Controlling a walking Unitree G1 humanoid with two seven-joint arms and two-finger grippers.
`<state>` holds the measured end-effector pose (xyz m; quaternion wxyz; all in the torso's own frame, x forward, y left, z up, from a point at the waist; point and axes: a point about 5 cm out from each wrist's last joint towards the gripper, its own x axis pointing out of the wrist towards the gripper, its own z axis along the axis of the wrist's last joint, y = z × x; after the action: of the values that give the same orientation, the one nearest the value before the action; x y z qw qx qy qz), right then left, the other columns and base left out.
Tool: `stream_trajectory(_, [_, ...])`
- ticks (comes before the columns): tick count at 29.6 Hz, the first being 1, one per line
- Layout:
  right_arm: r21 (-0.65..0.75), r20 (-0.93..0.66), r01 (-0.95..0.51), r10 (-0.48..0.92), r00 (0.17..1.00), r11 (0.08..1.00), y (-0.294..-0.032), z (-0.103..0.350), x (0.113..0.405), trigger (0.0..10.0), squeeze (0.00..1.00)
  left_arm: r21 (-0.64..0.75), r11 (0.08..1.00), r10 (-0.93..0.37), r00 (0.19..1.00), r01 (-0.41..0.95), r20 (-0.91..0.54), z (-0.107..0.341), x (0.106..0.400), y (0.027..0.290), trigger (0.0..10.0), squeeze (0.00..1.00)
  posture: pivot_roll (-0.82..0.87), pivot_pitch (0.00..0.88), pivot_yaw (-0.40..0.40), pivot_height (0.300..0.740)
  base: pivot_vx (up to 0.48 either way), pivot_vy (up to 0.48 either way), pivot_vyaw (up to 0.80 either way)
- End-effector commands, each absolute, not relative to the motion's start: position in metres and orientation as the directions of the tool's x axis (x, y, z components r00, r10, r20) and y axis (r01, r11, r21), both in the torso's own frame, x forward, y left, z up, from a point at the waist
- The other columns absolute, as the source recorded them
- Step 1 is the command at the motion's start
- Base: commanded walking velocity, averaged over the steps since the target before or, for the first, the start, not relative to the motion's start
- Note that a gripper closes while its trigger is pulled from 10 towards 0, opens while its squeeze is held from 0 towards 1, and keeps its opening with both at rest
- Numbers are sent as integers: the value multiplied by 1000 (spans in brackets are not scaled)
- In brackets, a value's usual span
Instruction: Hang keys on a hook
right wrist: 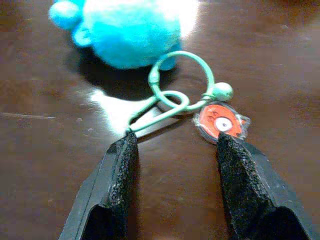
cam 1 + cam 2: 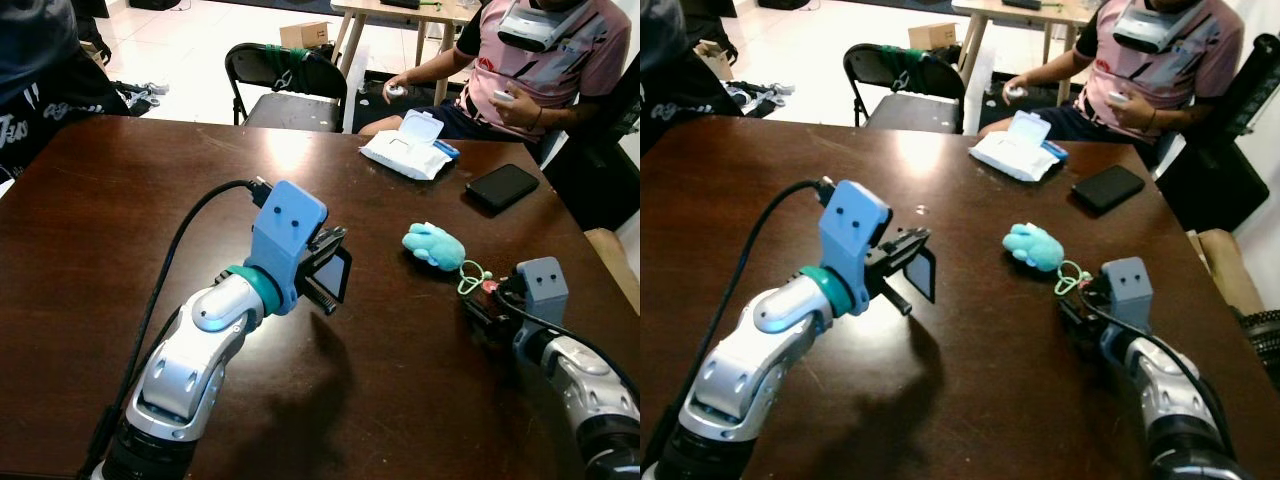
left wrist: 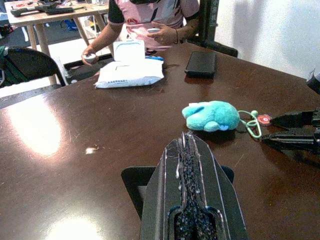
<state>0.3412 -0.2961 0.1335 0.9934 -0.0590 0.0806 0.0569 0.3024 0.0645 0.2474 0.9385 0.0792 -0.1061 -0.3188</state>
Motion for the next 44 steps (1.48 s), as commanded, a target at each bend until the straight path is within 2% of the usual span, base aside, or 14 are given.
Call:
stream_trajectory(1, [-103, -163, -100, 82, 983, 990, -299, 132, 340, 10000, 0, 211, 781, -620, 771, 588, 146, 247, 302, 64, 10000, 0, 40, 162, 57, 740, 0, 0, 0])
stream_trajectory(10, [-103, -122, -129, 117, 986, 986, -273, 143, 360, 10000, 0, 210, 784, -616, 774, 584, 146, 246, 301, 64, 10000, 0, 53, 162, 53, 740, 0, 0, 0])
stream_trajectory(14, [-108, -118, -136, 123, 985, 985, -270, 145, 362, 10000, 0, 209, 785, -614, 776, 583, 146, 246, 301, 64, 10000, 0, 55, 161, 50, 740, 0, 0, 0])
stream_trajectory(15, [-136, -168, -167, 144, 975, 976, -268, 137, 360, 10000, 0, 208, 787, -612, 777, 581, 145, 246, 300, 65, 10000, 0, 55, 161, 47, 740, 0, 0, 0])
stream_trajectory(33, [-147, -209, -128, 96, 973, 981, -279, 122, 350, 10000, 0, 206, 784, -616, 774, 585, 146, 245, 301, 64, 10000, 0, 48, 145, 47, 740, 0, 0, 0])
stream_trajectory(34, [-159, -216, -132, 96, 972, 978, -279, 119, 348, 8510, 0, 207, 785, -615, 775, 584, 147, 245, 301, 64, 10000, 0, 47, 144, 47, 740, 0, 0, 0])
stream_trajectory(36, [-159, -216, -132, 96, 972, 978, -279, 119, 348, 8510, 0, 207, 785, -615, 775, 584, 147, 245, 301, 64, 10000, 0, 47, 144, 47, 740, 0, 0, 0])
stream_trajectory(37, [-170, -224, -136, 96, 970, 976, -280, 116, 346, 1843, 0, 207, 785, -615, 775, 584, 146, 245, 301, 64, 10000, 0, 49, 145, 48, 740, 0, 0, 0])
stream_trajectory(38, [-174, -230, -138, 96, 968, 975, -280, 113, 344, 0, 0, 207, 786, -614, 776, 583, 146, 245, 301, 64, 10000, 0, 49, 146, 48, 740, 0, 0, 0])
stream_trajectory(44, [-162, -238, -129, 89, 967, 978, -282, 107, 340, 0, 0, 207, 787, -612, 777, 581, 144, 245, 301, 64, 10000, 0, 50, 148, 48, 740, 0, 0, 0])
